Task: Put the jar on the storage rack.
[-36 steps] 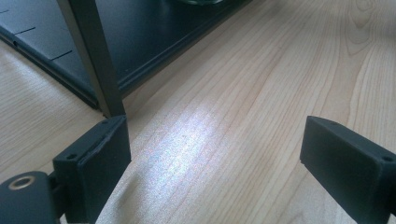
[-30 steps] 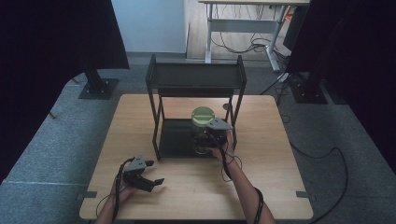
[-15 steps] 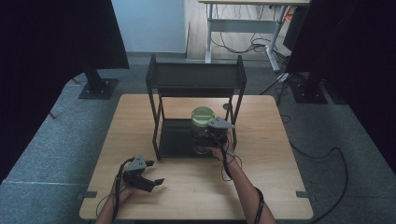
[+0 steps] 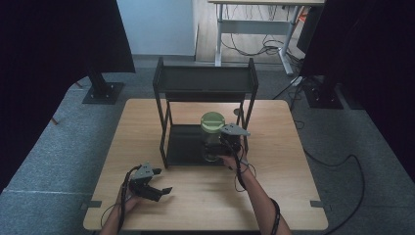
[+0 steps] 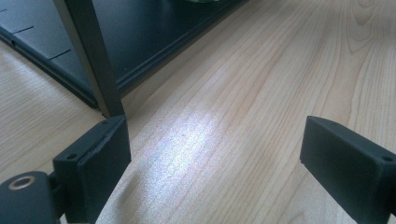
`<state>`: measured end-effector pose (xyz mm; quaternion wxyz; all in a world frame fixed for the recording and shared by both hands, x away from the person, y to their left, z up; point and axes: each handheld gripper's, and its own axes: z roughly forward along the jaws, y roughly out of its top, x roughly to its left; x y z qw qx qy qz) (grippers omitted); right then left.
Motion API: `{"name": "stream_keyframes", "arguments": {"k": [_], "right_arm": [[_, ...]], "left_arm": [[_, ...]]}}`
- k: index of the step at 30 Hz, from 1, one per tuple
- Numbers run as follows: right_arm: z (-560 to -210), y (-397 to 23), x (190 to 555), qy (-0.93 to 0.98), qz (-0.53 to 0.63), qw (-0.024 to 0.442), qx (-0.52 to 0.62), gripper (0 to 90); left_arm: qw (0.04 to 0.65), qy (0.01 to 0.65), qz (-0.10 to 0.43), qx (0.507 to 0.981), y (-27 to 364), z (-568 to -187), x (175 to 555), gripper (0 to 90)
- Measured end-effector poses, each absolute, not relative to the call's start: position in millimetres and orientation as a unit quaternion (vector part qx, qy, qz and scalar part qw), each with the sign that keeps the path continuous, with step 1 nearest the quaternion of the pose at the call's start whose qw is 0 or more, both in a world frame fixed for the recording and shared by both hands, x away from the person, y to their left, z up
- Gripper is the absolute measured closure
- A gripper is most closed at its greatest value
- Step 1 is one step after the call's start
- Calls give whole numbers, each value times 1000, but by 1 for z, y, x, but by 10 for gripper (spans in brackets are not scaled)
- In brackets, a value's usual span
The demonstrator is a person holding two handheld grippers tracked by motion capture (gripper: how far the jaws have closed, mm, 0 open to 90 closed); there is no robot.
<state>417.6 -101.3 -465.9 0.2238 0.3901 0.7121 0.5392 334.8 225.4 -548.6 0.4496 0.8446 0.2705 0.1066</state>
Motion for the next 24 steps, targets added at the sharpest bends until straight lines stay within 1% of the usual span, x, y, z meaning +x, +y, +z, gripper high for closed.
{"name": "stream_keyframes", "arguments": {"k": [6,11,16,24], "right_arm": [[-464,-104,408,711,541,228,387,0],[-465,-104,397,706,540,243,388,0],[-466,-101,385,712,526,279,374,0],[-469,-111,370,717,530,274,361,1]], "left_arm": [[449,270,107,845,225,-549,335,85],[450,271,108,844,225,-549,334,85],[448,271,108,845,225,-549,335,85],[448,271,108,845,224,-549,334,85]]}}
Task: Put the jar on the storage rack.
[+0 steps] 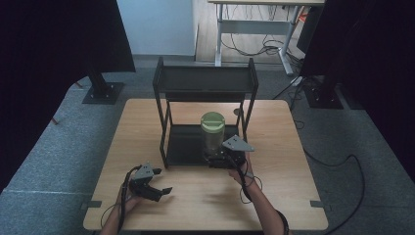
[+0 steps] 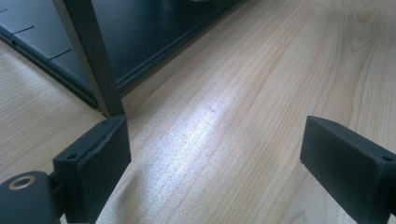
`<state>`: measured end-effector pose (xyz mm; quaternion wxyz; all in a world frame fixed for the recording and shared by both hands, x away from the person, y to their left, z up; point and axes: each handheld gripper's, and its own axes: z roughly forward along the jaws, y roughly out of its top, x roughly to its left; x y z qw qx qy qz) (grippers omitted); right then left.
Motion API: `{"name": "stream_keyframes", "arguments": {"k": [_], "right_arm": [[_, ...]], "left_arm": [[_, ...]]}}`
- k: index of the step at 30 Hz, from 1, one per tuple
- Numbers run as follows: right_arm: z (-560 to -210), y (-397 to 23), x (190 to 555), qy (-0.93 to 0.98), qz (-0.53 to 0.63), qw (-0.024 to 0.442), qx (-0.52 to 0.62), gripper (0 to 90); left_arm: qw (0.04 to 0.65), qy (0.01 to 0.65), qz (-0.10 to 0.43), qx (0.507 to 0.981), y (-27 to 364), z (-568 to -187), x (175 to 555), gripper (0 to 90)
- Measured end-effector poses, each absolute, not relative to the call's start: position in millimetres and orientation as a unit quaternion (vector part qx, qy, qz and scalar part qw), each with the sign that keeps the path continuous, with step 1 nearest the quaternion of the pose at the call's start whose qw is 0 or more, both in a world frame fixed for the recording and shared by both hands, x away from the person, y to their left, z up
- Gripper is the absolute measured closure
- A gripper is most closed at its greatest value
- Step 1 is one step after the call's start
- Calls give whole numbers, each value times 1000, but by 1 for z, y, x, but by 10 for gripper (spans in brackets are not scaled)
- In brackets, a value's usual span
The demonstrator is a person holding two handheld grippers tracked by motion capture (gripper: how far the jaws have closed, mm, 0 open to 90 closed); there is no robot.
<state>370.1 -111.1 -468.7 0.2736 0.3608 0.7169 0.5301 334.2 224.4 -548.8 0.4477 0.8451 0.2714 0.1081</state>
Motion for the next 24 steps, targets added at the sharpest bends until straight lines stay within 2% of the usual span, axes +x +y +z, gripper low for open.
{"name": "stream_keyframes", "arguments": {"k": [15,24], "right_arm": [[-478,-152,320,720,571,203,339,12],[-507,-185,291,738,551,178,346,32]], "left_arm": [[444,271,110,847,223,-549,334,85],[441,270,111,849,223,-549,334,85]]}}
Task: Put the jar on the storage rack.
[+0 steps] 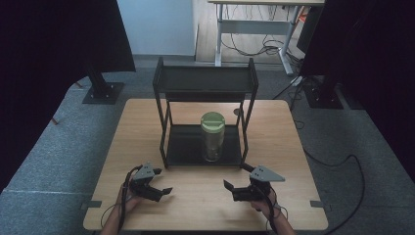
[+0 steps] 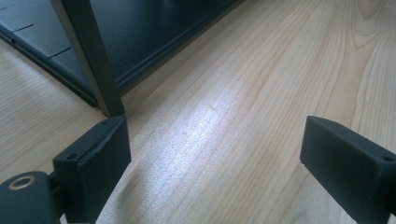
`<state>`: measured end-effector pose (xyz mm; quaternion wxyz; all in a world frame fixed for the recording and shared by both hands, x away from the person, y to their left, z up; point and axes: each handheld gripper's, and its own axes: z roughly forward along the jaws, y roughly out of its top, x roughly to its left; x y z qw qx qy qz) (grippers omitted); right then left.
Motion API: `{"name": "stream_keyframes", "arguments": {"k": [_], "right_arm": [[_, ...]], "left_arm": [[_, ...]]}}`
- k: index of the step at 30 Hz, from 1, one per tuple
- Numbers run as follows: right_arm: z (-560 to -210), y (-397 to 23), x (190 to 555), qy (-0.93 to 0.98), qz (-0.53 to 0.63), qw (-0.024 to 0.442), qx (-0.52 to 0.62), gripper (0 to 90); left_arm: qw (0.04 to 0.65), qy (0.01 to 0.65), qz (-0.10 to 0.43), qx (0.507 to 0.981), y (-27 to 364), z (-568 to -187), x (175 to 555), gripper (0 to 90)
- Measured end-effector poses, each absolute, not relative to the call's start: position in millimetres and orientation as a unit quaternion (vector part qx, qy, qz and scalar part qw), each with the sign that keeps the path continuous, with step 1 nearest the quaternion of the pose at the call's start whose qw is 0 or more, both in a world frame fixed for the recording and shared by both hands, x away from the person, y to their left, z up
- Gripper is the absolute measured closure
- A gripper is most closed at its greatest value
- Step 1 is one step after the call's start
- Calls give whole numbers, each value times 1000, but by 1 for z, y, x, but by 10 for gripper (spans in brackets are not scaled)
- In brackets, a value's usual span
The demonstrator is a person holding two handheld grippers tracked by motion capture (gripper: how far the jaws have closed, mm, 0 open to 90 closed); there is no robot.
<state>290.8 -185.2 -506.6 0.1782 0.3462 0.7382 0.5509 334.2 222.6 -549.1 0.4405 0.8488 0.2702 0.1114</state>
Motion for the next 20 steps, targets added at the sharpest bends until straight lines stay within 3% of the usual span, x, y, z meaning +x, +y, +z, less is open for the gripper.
{"name": "stream_keyframes", "arguments": {"k": [8,20], "right_arm": [[-531,-198,282,744,528,167,374,33],[-543,-196,294,760,501,191,368,41]], "left_arm": [[442,270,108,849,223,-549,335,85],[438,270,115,850,222,-549,333,85]]}}
